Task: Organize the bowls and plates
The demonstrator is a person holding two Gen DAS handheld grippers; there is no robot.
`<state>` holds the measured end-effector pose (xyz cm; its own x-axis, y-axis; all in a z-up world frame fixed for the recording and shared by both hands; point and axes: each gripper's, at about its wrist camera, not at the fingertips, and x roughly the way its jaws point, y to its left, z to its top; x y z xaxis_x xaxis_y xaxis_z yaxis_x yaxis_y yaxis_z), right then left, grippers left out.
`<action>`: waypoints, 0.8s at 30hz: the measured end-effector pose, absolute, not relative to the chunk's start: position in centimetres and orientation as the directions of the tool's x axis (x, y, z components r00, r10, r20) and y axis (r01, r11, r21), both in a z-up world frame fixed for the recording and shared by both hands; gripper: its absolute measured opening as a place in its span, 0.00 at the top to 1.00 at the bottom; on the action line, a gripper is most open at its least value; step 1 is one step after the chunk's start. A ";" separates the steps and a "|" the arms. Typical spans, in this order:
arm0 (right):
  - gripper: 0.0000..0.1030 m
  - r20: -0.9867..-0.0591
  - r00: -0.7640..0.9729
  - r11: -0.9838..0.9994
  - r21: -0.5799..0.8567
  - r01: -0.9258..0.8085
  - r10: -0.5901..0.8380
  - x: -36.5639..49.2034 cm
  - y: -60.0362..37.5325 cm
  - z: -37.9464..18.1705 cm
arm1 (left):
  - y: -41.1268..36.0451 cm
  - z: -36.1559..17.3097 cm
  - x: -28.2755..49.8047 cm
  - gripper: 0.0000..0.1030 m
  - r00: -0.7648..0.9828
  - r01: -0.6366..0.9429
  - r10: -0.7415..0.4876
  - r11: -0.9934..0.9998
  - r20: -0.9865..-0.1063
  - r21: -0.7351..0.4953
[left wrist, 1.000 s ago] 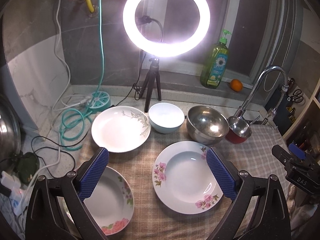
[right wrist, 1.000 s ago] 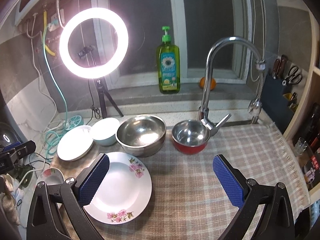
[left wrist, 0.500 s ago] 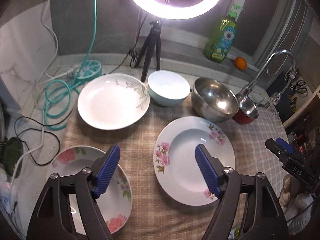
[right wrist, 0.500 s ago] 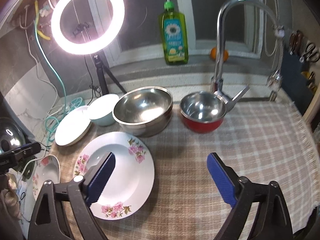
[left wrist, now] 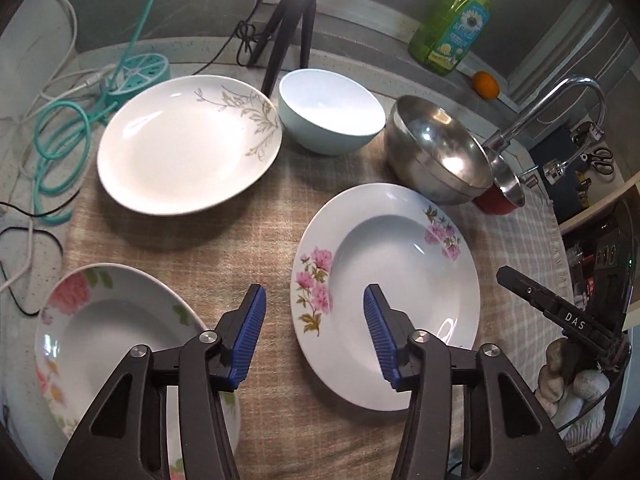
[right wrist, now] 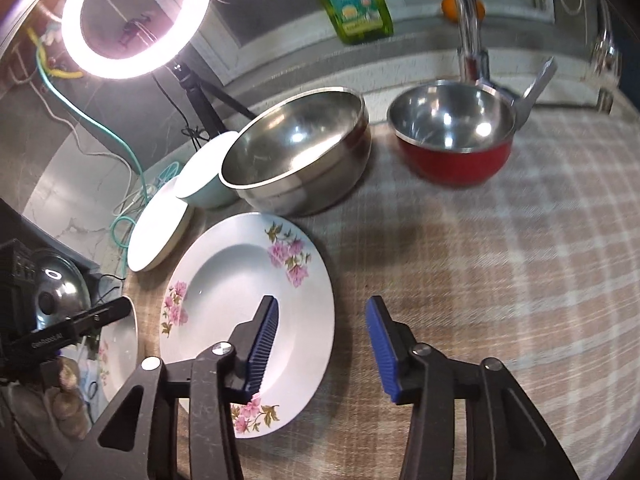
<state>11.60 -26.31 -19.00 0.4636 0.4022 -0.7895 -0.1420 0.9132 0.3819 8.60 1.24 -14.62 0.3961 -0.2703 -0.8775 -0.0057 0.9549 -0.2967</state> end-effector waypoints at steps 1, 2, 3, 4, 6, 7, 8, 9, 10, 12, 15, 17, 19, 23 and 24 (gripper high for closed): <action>0.62 -0.790 0.458 0.911 0.389 -0.138 0.407 11.7 -26.4 -19.2 | 1.2 -14.9 8.7 0.56 0.389 -0.007 -0.273 0.954 -0.880 -0.299; 0.64 -0.791 0.451 0.907 0.398 -0.135 0.414 11.9 -26.4 -19.4 | 1.1 -15.1 8.8 0.57 0.379 -0.007 -0.280 0.952 -0.882 -0.305; 0.67 -0.791 0.446 0.905 0.404 -0.134 0.419 11.9 -26.5 -19.6 | 1.1 -15.3 8.9 0.58 0.370 -0.007 -0.287 0.950 -0.884 -0.312; 0.68 -0.791 0.441 0.902 0.409 -0.134 0.424 12.0 -26.5 -19.7 | 1.1 -15.5 9.1 0.59 0.364 -0.008 -0.291 0.949 -0.885 -0.316; 0.74 -0.791 0.430 0.897 0.423 -0.130 0.436 12.3 -26.6 -20.0 | 1.3 -15.9 9.4 0.59 0.353 -0.015 -0.300 0.945 -0.886 -0.326; 0.75 -0.790 0.424 0.893 0.432 -0.126 0.442 12.4 -26.7 -20.2 | 1.4 -16.1 9.6 0.59 0.350 -0.023 -0.302 0.944 -0.887 -0.330; 0.77 -0.790 0.417 0.889 0.441 -0.121 0.448 12.6 -26.8 -20.3 | 1.6 -16.3 9.7 0.61 0.345 -0.031 -0.307 0.941 -0.887 -0.338; 0.79 -0.790 0.412 0.886 0.449 -0.118 0.455 12.7 -26.9 -20.5 | 1.6 -16.5 9.9 0.64 0.339 -0.036 -0.311 0.939 -0.888 -0.343; 0.80 -0.790 0.404 0.882 0.456 -0.114 0.461 12.8 -27.0 -20.6 | 1.7 -16.7 10.0 0.66 0.333 -0.039 -0.314 0.937 -0.889 -0.346; 0.82 -0.792 0.397 0.880 0.464 -0.104 0.464 13.1 -27.1 -20.8 | 1.7 -17.0 10.3 0.68 0.324 -0.044 -0.313 0.938 -0.893 -0.345; 0.84 -0.791 0.389 0.874 0.477 -0.090 0.472 13.4 -27.4 -21.2 | 1.8 -17.4 10.5 0.69 0.315 -0.052 -0.320 0.934 -0.894 -0.353; 0.86 -0.790 0.379 0.868 0.490 -0.082 0.482 13.7 -27.4 -21.5 | 1.8 -17.6 10.6 0.73 0.311 -0.054 -0.324 0.932 -0.893 -0.357; 0.87 -0.788 0.367 0.860 0.504 -0.077 0.495 13.8 -27.5 -21.8 | 1.9 -17.7 10.6 0.74 0.307 -0.055 -0.326 0.932 -0.894 -0.359; 0.88 -0.785 0.344 0.847 0.527 -0.067 0.516 14.2 -27.4 -22.4 | 1.9 -17.9 10.8 0.76 0.301 -0.061 -0.329 0.930 -0.895 -0.362; 0.88 -0.784 0.340 0.845 0.531 -0.067 0.520 14.2 -27.4 -22.5 | 1.9 -18.0 10.7 0.77 0.301 -0.062 -0.329 0.930 -0.895 -0.363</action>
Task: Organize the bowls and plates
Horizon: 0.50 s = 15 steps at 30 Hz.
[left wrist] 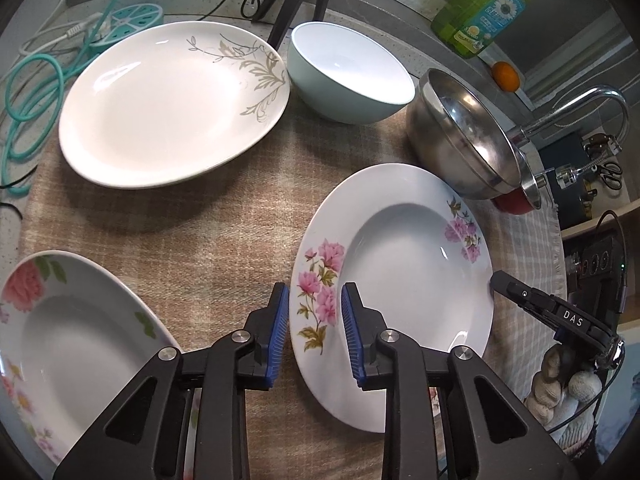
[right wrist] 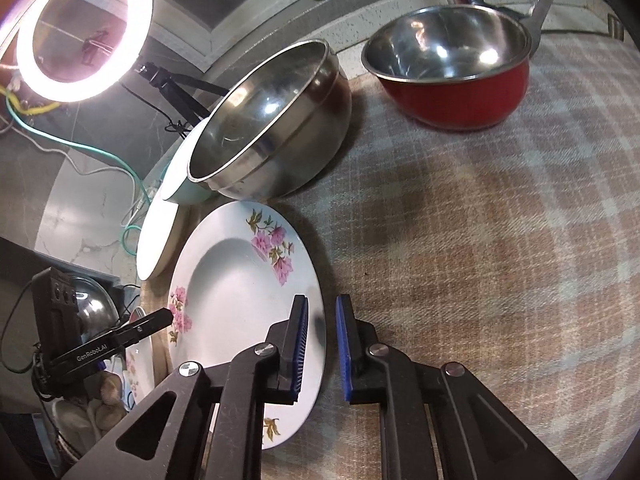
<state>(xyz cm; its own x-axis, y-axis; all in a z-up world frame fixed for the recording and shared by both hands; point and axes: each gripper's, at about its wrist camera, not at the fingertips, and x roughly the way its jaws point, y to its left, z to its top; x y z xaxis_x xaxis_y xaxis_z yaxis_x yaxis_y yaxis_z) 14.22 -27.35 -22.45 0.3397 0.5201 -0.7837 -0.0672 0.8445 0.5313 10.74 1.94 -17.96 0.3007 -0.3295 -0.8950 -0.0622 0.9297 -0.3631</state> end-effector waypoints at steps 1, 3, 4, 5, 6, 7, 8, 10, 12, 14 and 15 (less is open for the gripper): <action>0.88 -0.782 0.331 0.840 0.537 -0.069 0.528 14.3 -27.3 -22.6 | 2.0 -18.0 10.8 0.78 0.300 -0.063 -0.330 0.929 -0.895 -0.364; 0.88 -0.785 0.319 0.840 0.539 -0.070 0.531 14.4 -27.1 -22.7 | 2.1 -18.1 10.8 0.80 0.299 -0.067 -0.329 0.929 -0.896 -0.364; 0.88 -0.786 0.316 0.840 0.538 -0.072 0.531 14.4 -27.0 -22.8 | 2.1 -18.1 10.8 0.81 0.296 -0.068 -0.332 0.928 -0.896 -0.366; 0.88 -0.786 0.313 0.838 0.541 -0.073 0.534 14.5 -26.9 -22.8 | 2.2 -18.2 10.8 0.81 0.294 -0.071 -0.335 0.926 -0.895 -0.370; 0.88 -0.785 0.310 0.837 0.543 -0.073 0.536 14.6 -26.8 -22.8 | 2.2 -18.3 10.8 0.81 0.293 -0.073 -0.337 0.925 -0.895 -0.372; 0.88 -0.785 0.309 0.837 0.542 -0.074 0.536 14.6 -26.7 -22.8 | 2.2 -18.4 10.8 0.81 0.291 -0.074 -0.338 0.925 -0.895 -0.373; 0.88 -0.786 0.308 0.837 0.541 -0.076 0.536 14.6 -26.7 -22.8 | 2.1 -18.4 10.8 0.81 0.290 -0.074 -0.337 0.925 -0.896 -0.372; 0.89 -0.788 0.306 0.839 0.538 -0.081 0.535 14.7 -26.6 -22.8 | 2.1 -18.5 10.9 0.81 0.287 -0.073 -0.336 0.926 -0.897 -0.370; 0.89 -0.788 0.305 0.838 0.539 -0.081 0.536 14.8 -26.5 -22.7 | 2.0 -18.5 10.9 0.81 0.284 -0.074 -0.335 0.926 -0.898 -0.369; 0.89 -0.784 0.305 0.834 0.546 -0.078 0.541 14.8 -26.5 -22.8 | 1.9 -18.6 10.9 0.81 0.284 -0.073 -0.335 0.927 -0.899 -0.369; 0.89 -0.782 0.304 0.833 0.548 -0.077 0.543 14.8 -26.6 -22.8 | 1.9 -18.6 10.9 0.81 0.283 -0.074 -0.336 0.926 -0.899 -0.369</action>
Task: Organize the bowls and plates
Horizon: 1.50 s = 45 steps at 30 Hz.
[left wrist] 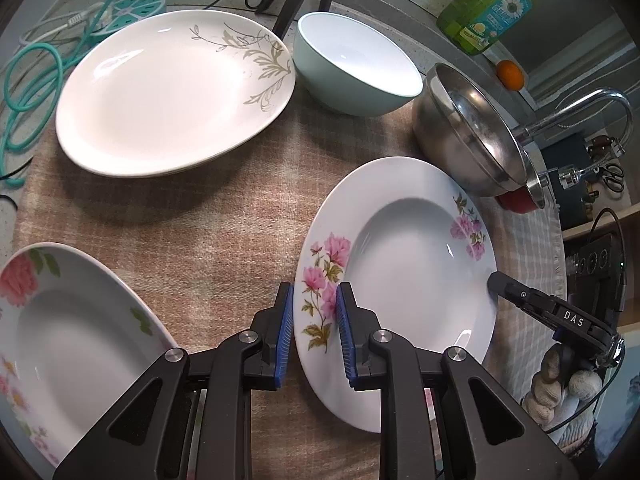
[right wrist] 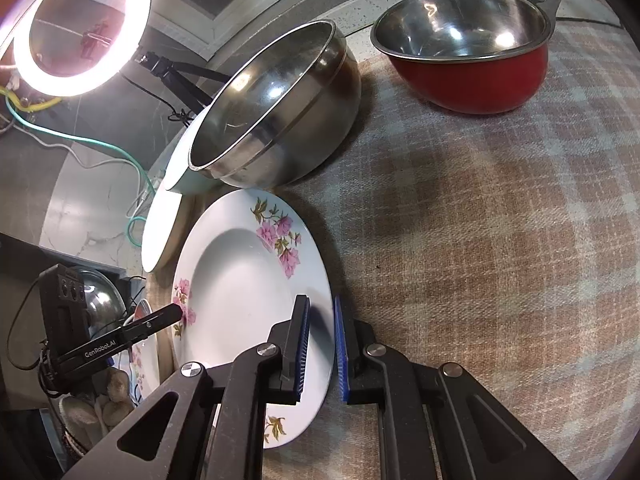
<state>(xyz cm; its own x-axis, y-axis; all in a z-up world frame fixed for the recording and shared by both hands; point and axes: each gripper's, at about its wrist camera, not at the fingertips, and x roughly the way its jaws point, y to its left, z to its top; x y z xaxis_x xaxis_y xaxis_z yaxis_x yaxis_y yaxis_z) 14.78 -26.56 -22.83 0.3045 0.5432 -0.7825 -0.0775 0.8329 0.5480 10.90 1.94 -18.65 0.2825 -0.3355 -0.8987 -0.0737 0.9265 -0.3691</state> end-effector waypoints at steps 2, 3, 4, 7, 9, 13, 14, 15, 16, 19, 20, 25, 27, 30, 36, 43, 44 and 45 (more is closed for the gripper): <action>0.89 -0.780 0.303 0.830 0.553 -0.074 0.547 14.8 -26.7 -22.9 | 1.9 -18.7 10.9 0.81 0.281 -0.073 -0.334 0.927 -0.900 -0.367; 0.89 -0.780 0.302 0.829 0.554 -0.074 0.549 14.8 -26.7 -22.9 | 1.8 -18.8 10.9 0.81 0.282 -0.073 -0.332 0.928 -0.900 -0.365; 0.89 -0.779 0.300 0.827 0.557 -0.074 0.551 14.9 -26.8 -23.0 | 1.8 -18.8 10.9 0.81 0.282 -0.075 -0.332 0.928 -0.900 -0.366; 0.89 -0.775 0.294 0.821 0.567 -0.070 0.560 15.0 -27.0 -23.1 | 1.8 -18.9 10.9 0.81 0.281 -0.075 -0.334 0.927 -0.899 -0.368; 0.89 -0.774 0.292 0.820 0.569 -0.069 0.562 15.0 -27.2 -23.2 | 1.9 -18.9 10.9 0.81 0.284 -0.077 -0.336 0.925 -0.898 -0.371; 0.89 -0.778 0.294 0.824 0.562 -0.068 0.555 14.9 -27.1 -23.1 | 2.0 -18.8 10.7 0.81 0.290 -0.093 -0.338 0.921 -0.895 -0.378; 0.89 -0.779 0.293 0.824 0.562 -0.065 0.554 14.9 -27.1 -23.1 | 2.0 -18.7 10.6 0.81 0.291 -0.093 -0.337 0.922 -0.895 -0.377; 0.89 -0.780 0.293 0.825 0.562 -0.063 0.554 14.9 -27.1 -23.1 | 2.0 -18.7 10.5 0.81 0.293 -0.095 -0.337 0.921 -0.895 -0.377; 0.89 -0.781 0.292 0.826 0.561 -0.063 0.552 14.9 -27.1 -23.1 | 2.0 -18.7 10.4 0.81 0.292 -0.096 -0.337 0.921 -0.895 -0.378; 0.89 -0.783 0.291 0.828 0.557 -0.066 0.550 14.7 -27.1 -23.0 | 2.1 -18.7 10.2 0.81 0.292 -0.098 -0.336 0.921 -0.895 -0.377; 0.89 -0.784 0.290 0.829 0.555 -0.067 0.549 14.6 -27.1 -23.0 | 2.0 -18.7 10.2 0.81 0.293 -0.099 -0.336 0.920 -0.895 -0.378; 0.89 -0.787 0.287 0.830 0.554 -0.060 0.546 14.0 -27.3 -22.9 | 1.8 -18.5 9.9 0.81 0.294 -0.098 -0.333 0.922 -0.896 -0.375; 0.89 -0.786 0.285 0.828 0.559 -0.056 0.549 13.7 -27.5 -23.0 | 1.8 -18.5 9.8 0.81 0.293 -0.101 -0.334 0.921 -0.896 -0.376; 0.89 -0.786 0.285 0.828 0.559 -0.055 0.549 13.3 -27.8 -23.1 | 1.7 -18.5 9.4 0.81 0.292 -0.102 -0.332 0.922 -0.897 -0.374; 0.89 -0.788 0.284 0.829 0.557 -0.053 0.547 12.4 -28.0 -23.0 | 1.5 -18.6 8.7 0.81 0.290 -0.105 -0.332 0.921 -0.897 -0.375; 0.89 -0.791 0.278 0.831 0.554 -0.048 0.544 11.1 -28.4 -23.2 | 1.3 -18.5 7.3 0.81 0.289 -0.112 -0.334 0.919 -0.897 -0.378; 0.89 -0.792 0.278 0.832 0.553 -0.048 0.543 11.0 -28.3 -23.1 | 1.3 -18.5 7.2 0.81 0.289 -0.112 -0.334 0.919 -0.897 -0.379; 0.89 -0.793 0.277 0.832 0.553 -0.047 0.543 10.8 -28.3 -23.2 | 1.3 -18.5 7.0 0.81 0.289 -0.112 -0.334 0.919 -0.897 -0.379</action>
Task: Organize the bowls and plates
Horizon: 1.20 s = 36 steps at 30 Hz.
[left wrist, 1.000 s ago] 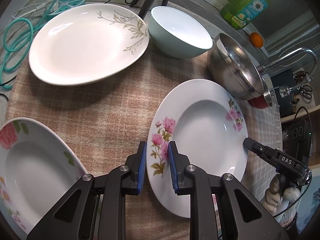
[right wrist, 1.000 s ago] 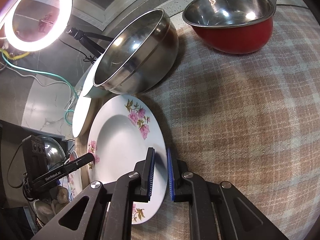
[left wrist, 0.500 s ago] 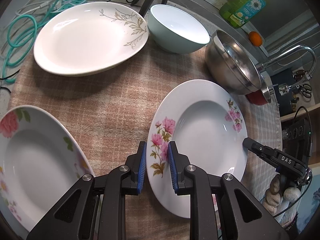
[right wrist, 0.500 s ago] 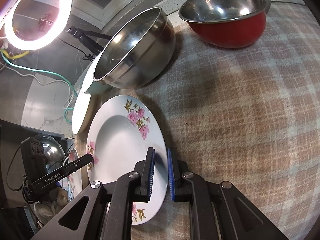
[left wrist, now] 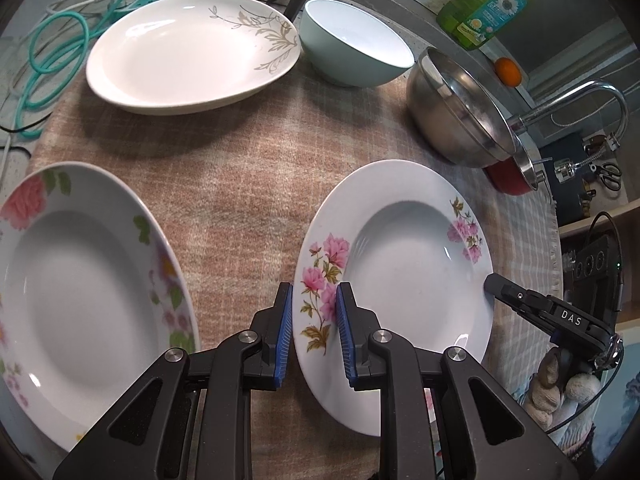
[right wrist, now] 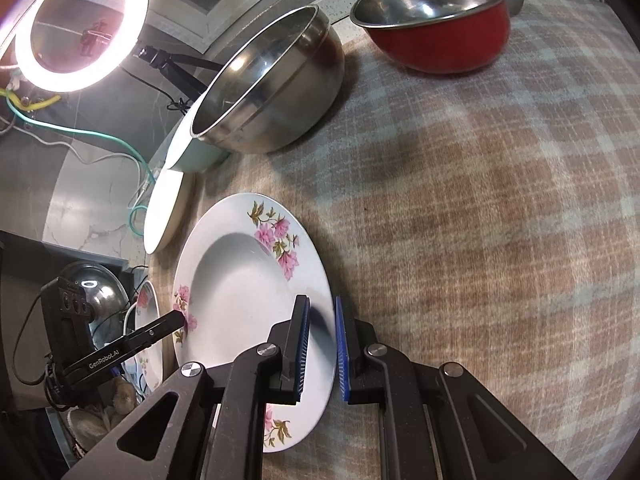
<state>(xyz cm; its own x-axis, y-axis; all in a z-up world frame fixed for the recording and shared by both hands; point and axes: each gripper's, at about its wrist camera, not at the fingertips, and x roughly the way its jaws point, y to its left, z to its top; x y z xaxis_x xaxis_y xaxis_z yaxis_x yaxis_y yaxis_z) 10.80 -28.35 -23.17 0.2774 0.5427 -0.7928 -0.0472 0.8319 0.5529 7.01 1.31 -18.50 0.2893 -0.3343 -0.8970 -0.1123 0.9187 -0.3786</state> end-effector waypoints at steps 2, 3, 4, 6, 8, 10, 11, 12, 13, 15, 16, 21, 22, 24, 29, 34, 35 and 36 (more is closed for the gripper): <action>0.89 -0.794 0.277 0.833 0.551 -0.047 0.541 10.5 -28.3 -23.2 | 1.3 -18.5 7.0 0.81 0.289 -0.112 -0.334 0.919 -0.897 -0.378; 0.89 -0.795 0.277 0.834 0.550 -0.048 0.540 10.3 -28.3 -23.2 | 1.3 -18.5 6.8 0.81 0.288 -0.111 -0.333 0.920 -0.898 -0.377; 0.89 -0.796 0.276 0.835 0.549 -0.049 0.539 10.2 -28.3 -23.1 | 1.2 -18.5 6.5 0.81 0.289 -0.111 -0.331 0.920 -0.898 -0.375; 0.89 -0.796 0.275 0.835 0.548 -0.051 0.539 9.9 -28.3 -23.1 | 1.0 -18.5 6.0 0.81 0.288 -0.113 -0.329 0.921 -0.899 -0.373; 0.89 -0.797 0.275 0.836 0.546 -0.052 0.538 9.5 -28.3 -23.1 | 1.0 -18.5 5.8 0.81 0.287 -0.114 -0.329 0.921 -0.900 -0.373; 0.89 -0.799 0.274 0.838 0.543 -0.054 0.535 9.2 -28.4 -23.1 | 1.0 -18.5 5.3 0.81 0.286 -0.115 -0.330 0.920 -0.900 -0.374; 0.89 -0.799 0.275 0.838 0.543 -0.054 0.535 9.0 -28.5 -23.1 | 0.9 -18.5 5.2 0.81 0.285 -0.115 -0.331 0.920 -0.900 -0.375; 0.89 -0.800 0.275 0.839 0.542 -0.053 0.534 8.7 -28.6 -23.1 | 0.8 -18.5 5.0 0.81 0.286 -0.114 -0.331 0.920 -0.899 -0.375; 0.89 -0.800 0.274 0.839 0.542 -0.053 0.534 8.4 -28.8 -23.2 | 0.8 -18.5 4.9 0.81 0.286 -0.112 -0.331 0.920 -0.899 -0.375; 0.89 -0.800 0.273 0.838 0.543 -0.050 0.534 8.3 -28.9 -23.2 | 0.8 -18.5 4.6 0.81 0.285 -0.113 -0.333 0.919 -0.899 -0.377; 0.89 -0.800 0.273 0.839 0.542 -0.049 0.533 8.2 -28.9 -23.2 | 0.8 -18.5 4.6 0.81 0.284 -0.113 -0.335 0.919 -0.898 -0.378; 0.89 -0.801 0.274 0.840 0.541 -0.049 0.532 7.9 -29.1 -23.2 | 0.6 -18.6 4.2 0.81 0.278 -0.113 -0.336 0.919 -0.900 -0.377; 0.89 -0.801 0.274 0.839 0.541 -0.050 0.532 7.9 -29.1 -23.2 | 0.5 -18.6 4.2 0.81 0.277 -0.113 -0.335 0.919 -0.900 -0.377; 0.89 -0.801 0.274 0.840 0.540 -0.051 0.531 7.7 -29.1 -23.2 | 0.4 -18.6 4.0 0.81 0.276 -0.112 -0.336 0.919 -0.901 -0.377; 0.89 -0.802 0.274 0.840 0.540 -0.049 0.531 7.4 -29.2 -23.3 | 0.4 -18.6 3.7 0.81 0.275 -0.110 -0.336 0.920 -0.901 -0.376; 0.89 -0.802 0.276 0.841 0.539 -0.048 0.530 7.1 -29.5 -23.4 | 0.2 -18.6 3.4 0.81 0.272 -0.107 -0.336 0.921 -0.902 -0.375; 0.89 -0.802 0.276 0.841 0.539 -0.047 0.530 7.1 -29.5 -23.4 | 0.1 -18.6 3.3 0.81 0.270 -0.107 -0.336 0.921 -0.902 -0.375; 0.89 -0.802 0.277 0.841 0.539 -0.047 0.530 7.1 -29.5 -23.4 | 0.0 -18.7 3.2 0.81 0.268 -0.107 -0.337 0.921 -0.902 -0.376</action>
